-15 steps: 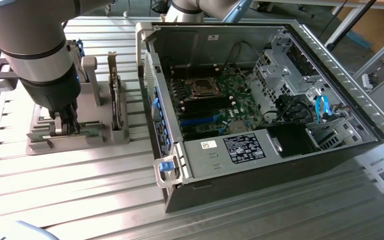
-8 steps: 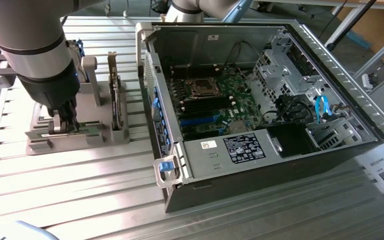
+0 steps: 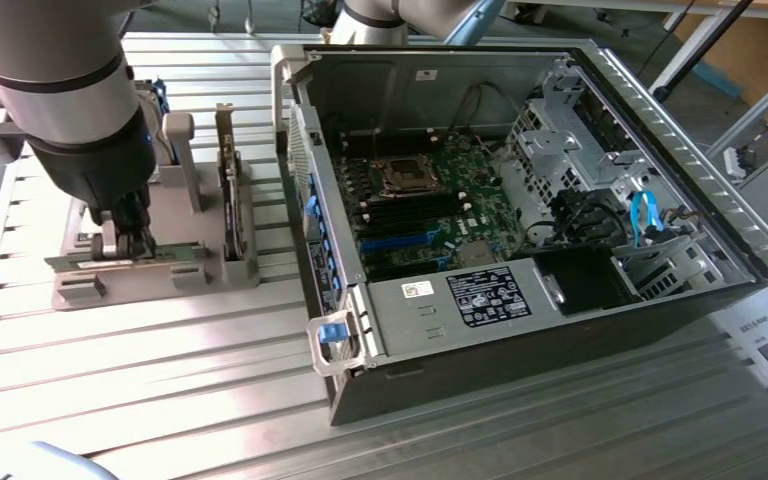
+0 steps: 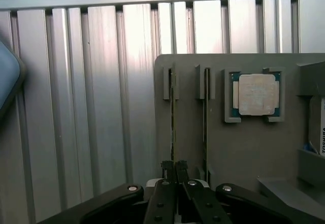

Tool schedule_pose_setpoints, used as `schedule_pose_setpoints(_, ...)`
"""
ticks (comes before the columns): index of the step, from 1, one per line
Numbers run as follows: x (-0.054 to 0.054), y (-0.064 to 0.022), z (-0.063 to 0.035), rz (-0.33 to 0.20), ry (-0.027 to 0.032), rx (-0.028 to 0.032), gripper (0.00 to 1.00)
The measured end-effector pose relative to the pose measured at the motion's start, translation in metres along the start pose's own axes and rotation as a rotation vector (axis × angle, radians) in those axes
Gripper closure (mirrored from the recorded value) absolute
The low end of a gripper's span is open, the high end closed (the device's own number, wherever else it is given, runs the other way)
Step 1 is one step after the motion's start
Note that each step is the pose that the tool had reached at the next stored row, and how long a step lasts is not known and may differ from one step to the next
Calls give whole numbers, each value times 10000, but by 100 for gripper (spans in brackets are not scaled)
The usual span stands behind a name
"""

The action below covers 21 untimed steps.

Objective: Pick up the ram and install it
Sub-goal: 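Pick up the ram and move it above insertion slot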

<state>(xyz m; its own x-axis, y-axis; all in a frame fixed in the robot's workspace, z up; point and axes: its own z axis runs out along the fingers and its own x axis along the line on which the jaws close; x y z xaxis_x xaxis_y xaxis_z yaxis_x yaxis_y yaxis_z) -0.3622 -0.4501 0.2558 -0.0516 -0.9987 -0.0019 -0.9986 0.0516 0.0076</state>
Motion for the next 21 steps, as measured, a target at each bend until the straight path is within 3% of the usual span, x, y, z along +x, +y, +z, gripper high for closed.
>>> schedule_pose_setpoints(5, 0, 1, -78, -6, 0, 0, 88)
schedule_pose_setpoints(6, 0, 1, -184, -11, 0, 0, 88)
schedule_pose_setpoints(7, -1, 1, -202, -12, -1, 0, 88)
schedule_pose_setpoints(21, -1, 3, -361, -23, 0, 0, 88)
